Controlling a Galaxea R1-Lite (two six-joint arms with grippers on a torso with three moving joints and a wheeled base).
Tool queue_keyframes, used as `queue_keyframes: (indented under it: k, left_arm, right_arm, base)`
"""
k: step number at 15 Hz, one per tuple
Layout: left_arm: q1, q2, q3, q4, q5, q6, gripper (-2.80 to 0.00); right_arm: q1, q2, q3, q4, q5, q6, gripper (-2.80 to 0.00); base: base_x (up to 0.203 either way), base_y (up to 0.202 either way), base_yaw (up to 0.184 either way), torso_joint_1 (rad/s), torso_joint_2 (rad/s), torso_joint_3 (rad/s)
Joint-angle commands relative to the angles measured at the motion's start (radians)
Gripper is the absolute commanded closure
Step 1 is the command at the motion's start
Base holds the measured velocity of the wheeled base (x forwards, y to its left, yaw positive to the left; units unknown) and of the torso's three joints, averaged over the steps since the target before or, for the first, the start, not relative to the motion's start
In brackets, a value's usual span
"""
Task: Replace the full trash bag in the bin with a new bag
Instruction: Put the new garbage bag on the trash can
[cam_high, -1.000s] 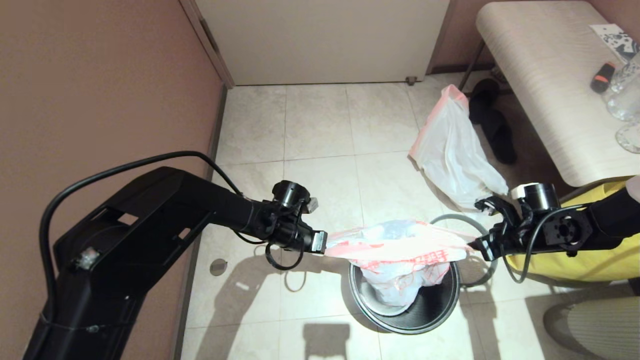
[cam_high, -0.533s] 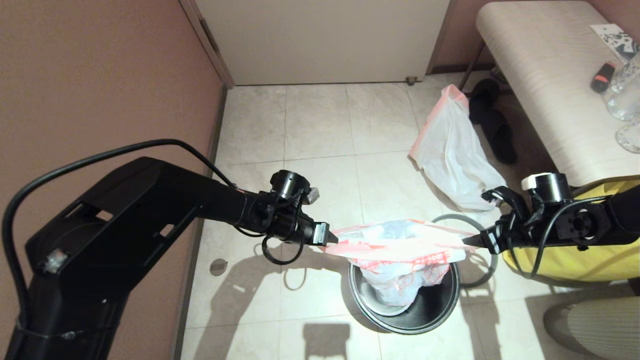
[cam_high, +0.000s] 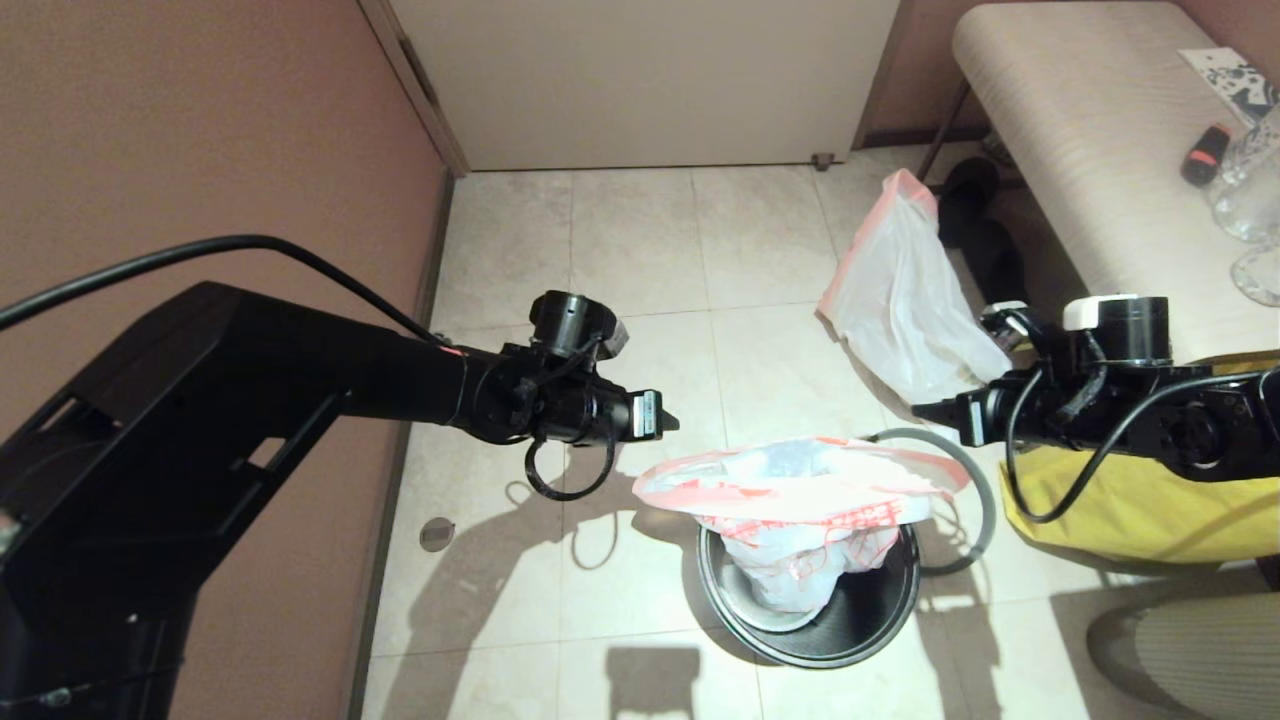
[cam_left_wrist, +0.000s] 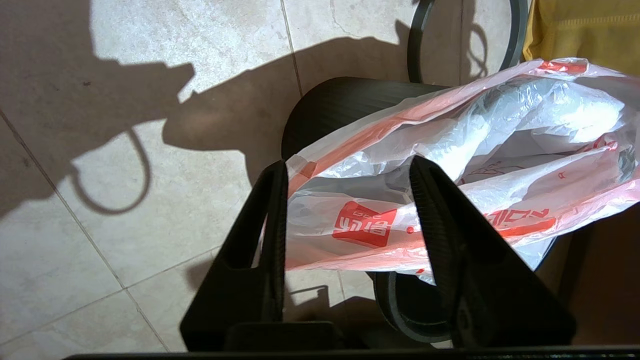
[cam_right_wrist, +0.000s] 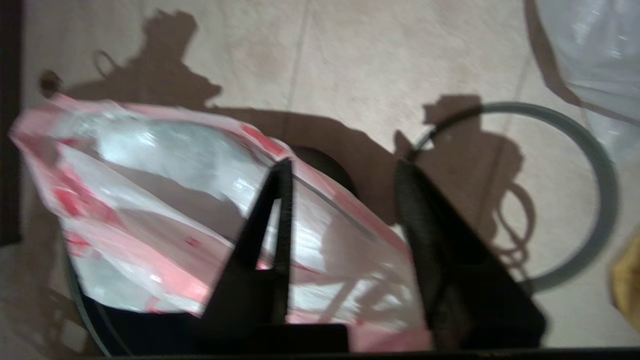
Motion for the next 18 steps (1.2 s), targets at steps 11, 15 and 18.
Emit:
queue_keyframes:
  k: [11,15,18]
  left_arm:
    - [-0.011,0.012,0.000,-0.053,0.040,-0.022,0.00]
    - [-0.018,0.019,-0.002,-0.054,0.053,-0.021,0.00]
    - [-0.016,0.021,-0.005,-0.054,0.053,-0.021,0.00]
  right_arm:
    - [0.287,0.068,0.032,0.125,-0.150,0.036,0.00]
    - [0.297,0.088,-0.002,0.424,-0.150,-0.171,0.00]
    - [0.297,0.162,-0.072,0.579,-0.151,-0.203,0.00]
  base:
    - [0.000,0.000,0.000,0.000,0.00,0.000]
    - [0.000,0.000,0.000,0.000,0.00,0.000]
    - [0.000,0.000,0.000,0.000,0.00,0.000]
